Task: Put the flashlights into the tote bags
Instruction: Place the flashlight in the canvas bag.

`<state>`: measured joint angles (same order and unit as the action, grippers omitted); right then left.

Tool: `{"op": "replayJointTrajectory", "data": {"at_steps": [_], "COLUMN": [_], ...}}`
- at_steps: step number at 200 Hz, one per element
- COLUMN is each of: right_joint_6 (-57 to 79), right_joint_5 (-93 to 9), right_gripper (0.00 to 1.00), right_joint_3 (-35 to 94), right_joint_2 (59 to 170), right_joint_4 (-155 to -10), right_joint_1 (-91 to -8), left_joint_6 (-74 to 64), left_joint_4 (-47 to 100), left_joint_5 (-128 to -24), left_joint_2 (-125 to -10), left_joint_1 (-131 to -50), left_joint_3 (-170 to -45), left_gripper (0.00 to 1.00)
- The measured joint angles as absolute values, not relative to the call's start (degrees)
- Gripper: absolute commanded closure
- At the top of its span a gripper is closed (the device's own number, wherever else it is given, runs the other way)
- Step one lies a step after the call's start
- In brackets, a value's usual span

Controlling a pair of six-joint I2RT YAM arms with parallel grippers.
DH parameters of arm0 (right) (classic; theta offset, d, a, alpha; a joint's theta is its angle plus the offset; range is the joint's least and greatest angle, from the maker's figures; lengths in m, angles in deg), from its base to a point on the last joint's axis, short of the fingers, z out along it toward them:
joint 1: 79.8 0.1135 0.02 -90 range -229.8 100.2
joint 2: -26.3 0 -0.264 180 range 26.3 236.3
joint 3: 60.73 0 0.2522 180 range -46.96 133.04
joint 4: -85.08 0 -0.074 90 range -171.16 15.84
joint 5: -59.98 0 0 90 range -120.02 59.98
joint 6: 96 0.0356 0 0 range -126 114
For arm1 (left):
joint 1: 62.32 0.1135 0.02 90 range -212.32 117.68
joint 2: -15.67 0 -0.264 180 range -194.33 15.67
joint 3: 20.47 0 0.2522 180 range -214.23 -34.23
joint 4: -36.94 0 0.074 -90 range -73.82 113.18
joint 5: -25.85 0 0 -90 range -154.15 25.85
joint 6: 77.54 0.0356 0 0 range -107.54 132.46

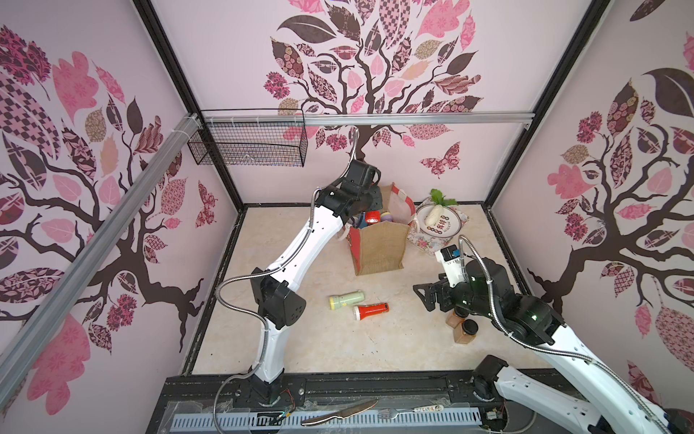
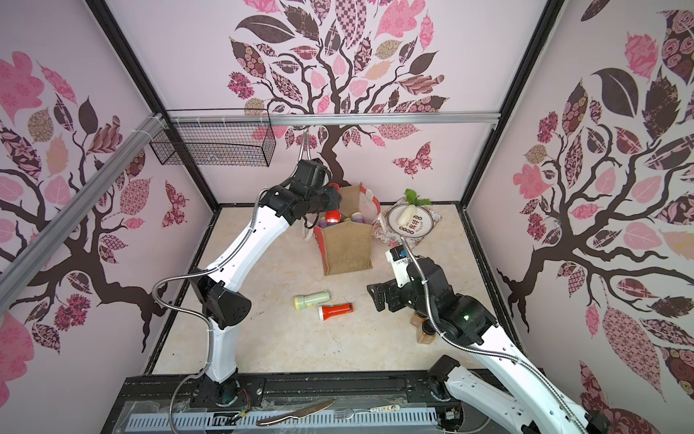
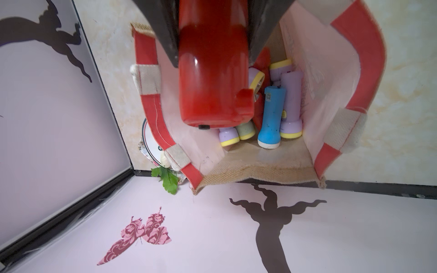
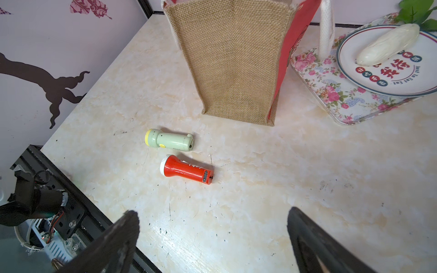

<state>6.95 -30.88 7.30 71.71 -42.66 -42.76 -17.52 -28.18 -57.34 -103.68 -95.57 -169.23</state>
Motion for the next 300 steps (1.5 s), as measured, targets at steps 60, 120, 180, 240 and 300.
{"op": "replayJointTrajectory", "data": {"at_steps": [60,120,180,240,300], "right_joint_6": [6.8,6.0,5.3,5.1,4.5], "right_joint_5": [-30.9,-30.8,-30.7,-30.6,-30.0], "right_gripper": [0.00,0.00,0.00,0.00,0.00], "right_joint_3": [7.4,7.4,7.4,7.4,7.4], "right_joint_2": [73.2,73.8,74.0,72.6,72.6], "right_joint_4": [-42.8,-43.4,-44.2,-44.1,-44.1], "right_joint_1": [-42.8,-42.8,-42.8,-42.8,-42.8], "left_joint_6": [-20.3,-21.6,-22.2,-21.8,-21.4], "left_joint_4": [-22.8,-23.7,-26.2,-27.5,-27.6], "left_joint_5": [-56.7,-56.3,-53.3,-53.1,-53.0], "left_joint_2": [-111.9,-117.3,-119.7,-122.8,-122.8], "left_joint_1": [-90.0,-89.7,-92.4,-93.6,-93.6], "left_joint_3": [-172.6,-172.6,-172.6,-172.5,-172.5], "left_gripper": [0.98,0.99,0.97,0.92,0.59]}}
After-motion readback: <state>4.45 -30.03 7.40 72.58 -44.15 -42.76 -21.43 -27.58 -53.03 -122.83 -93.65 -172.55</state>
